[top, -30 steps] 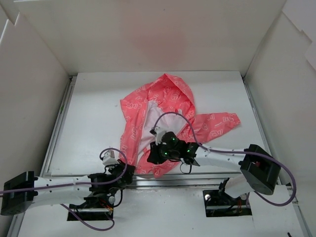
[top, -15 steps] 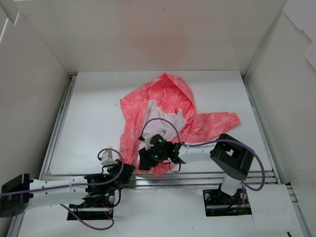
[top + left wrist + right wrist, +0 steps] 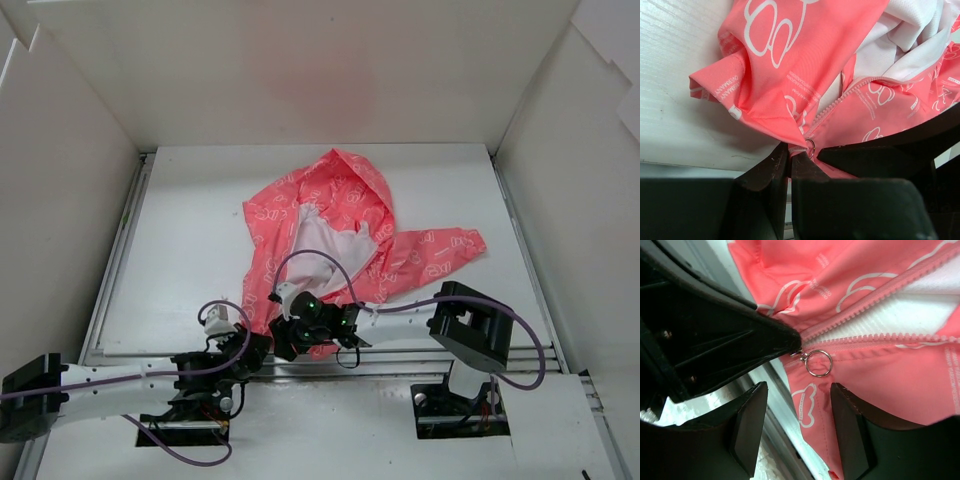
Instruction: Zip up the jacket
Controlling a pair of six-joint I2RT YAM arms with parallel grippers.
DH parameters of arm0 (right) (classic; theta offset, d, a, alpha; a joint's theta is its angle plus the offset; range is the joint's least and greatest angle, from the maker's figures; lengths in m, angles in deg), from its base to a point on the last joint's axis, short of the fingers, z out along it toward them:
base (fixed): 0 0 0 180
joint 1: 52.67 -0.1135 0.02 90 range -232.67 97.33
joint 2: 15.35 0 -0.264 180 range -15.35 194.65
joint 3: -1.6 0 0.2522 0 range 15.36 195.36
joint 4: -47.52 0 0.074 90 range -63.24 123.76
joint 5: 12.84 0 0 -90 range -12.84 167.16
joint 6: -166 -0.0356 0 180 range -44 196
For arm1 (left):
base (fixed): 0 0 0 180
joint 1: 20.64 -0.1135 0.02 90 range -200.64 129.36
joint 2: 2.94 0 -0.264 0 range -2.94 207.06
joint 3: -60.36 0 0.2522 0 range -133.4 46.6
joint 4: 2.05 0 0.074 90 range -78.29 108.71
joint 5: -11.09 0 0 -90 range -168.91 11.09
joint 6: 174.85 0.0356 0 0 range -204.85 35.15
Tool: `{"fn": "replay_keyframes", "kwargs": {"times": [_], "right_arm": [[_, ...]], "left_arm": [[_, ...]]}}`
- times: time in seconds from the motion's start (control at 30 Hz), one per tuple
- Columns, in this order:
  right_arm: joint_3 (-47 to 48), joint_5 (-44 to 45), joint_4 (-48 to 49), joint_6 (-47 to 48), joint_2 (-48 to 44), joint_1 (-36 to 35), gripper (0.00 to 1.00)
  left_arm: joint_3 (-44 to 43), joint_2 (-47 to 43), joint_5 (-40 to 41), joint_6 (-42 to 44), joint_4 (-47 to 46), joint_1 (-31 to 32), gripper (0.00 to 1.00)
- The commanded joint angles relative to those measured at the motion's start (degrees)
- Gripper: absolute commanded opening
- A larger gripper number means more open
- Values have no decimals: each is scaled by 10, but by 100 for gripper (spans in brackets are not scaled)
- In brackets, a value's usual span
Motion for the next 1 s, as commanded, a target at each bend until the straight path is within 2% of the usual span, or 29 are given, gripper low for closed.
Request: {"fn": "replay_keyframes", "kwargs": {"times": [0.0,0.17,0.27,0.4,0.5,0.67,0.8,0.97], "right_arm": [[9,121,-22,-8,8,-8,49],[12,273,-17,-36,23,-37,49],[6,330,-1,-77,34,-45,48],[-14,331,55,-77,28,-63,50],[-8,352,40,-70,33,-70,50],[-40,349,62,-65,-11,-77,50],[-55,325,62,-45,-52,-88,53],[-37,288,70,-16,-29,-110,54]], "left_arm": [[-20,3,-4,-10,-4,-4,0],[-23,2,-10,-15,-3,-4,0],[-20,5,-19,-26,-9,-4,0],[-17,-12,-14,-42,-1,-4,0],[-8,-44,-16,-32,-15,-4,0],[-12,-83,-7,-40,25,-9,0],[-22,-64,-10,-26,14,-9,0],[-21,-56,-16,-24,10,-9,0]]}}
